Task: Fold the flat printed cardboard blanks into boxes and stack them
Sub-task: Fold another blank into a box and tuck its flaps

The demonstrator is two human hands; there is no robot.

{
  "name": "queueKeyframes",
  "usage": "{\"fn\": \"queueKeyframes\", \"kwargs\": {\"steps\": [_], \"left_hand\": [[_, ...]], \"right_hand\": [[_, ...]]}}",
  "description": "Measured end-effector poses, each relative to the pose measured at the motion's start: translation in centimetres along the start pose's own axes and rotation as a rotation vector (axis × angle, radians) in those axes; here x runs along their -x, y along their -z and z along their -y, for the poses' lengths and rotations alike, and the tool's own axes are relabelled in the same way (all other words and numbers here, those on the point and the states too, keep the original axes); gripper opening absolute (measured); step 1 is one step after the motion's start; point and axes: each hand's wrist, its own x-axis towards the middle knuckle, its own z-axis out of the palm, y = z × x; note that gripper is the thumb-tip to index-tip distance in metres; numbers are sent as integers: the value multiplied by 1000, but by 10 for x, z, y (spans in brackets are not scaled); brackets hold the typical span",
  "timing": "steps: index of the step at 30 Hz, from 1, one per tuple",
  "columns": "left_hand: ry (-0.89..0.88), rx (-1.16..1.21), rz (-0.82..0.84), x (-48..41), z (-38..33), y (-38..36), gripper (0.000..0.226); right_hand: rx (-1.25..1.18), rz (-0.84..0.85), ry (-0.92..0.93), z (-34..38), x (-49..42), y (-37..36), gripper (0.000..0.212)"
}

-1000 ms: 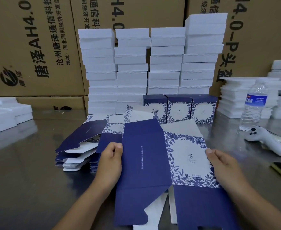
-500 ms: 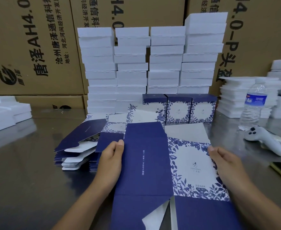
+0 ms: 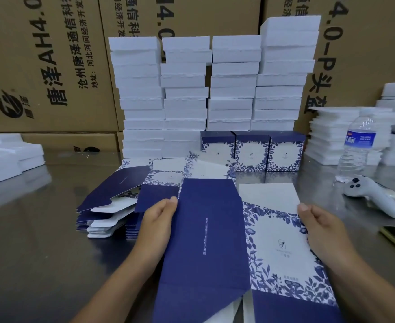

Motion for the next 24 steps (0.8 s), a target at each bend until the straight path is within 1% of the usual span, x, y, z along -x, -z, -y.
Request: {"fn": "queueKeyframes", "kwargs": {"steps": [3, 5, 9, 12, 14, 15, 18, 19, 20, 22, 24], "left_hand": [[36, -13, 20, 2, -1, 0, 46], [42, -26, 13, 1, -1, 2, 44], [-20, -116, -6, -1, -2, 4, 46], [-74, -133, -37, -2, 0, 2, 46], [-75, -112, -75, -3, 1, 3, 46], [-63, -82, -96, -3, 0, 3, 47], [9, 76, -155, -1, -4, 3, 45], [58, 160, -136, 1, -7, 3, 44], [121, 248, -83, 2, -9, 3, 43], [255, 404, 107, 9, -18, 4, 47], [347, 507, 302, 16, -26, 2, 53]], "right_hand": [[-40, 55, -20, 1, 3, -2, 31], [-41, 77, -29, 2, 4, -2, 32], [-68, 50, -71, 5, 7, -3, 33], [-100, 40, -126, 8, 8, -4, 42], [-93, 43, -131, 8, 7, -3, 49], [-96, 52, -139, 8, 7, -2, 47], [-91, 103, -147, 10, 8, -4, 31], [-92, 116, -149, 11, 10, -5, 29], [-99, 119, -159, 12, 11, -5, 28], [-137, 100, -191, 14, 13, -5, 30], [-183, 71, -224, 16, 15, -4, 30]]}}
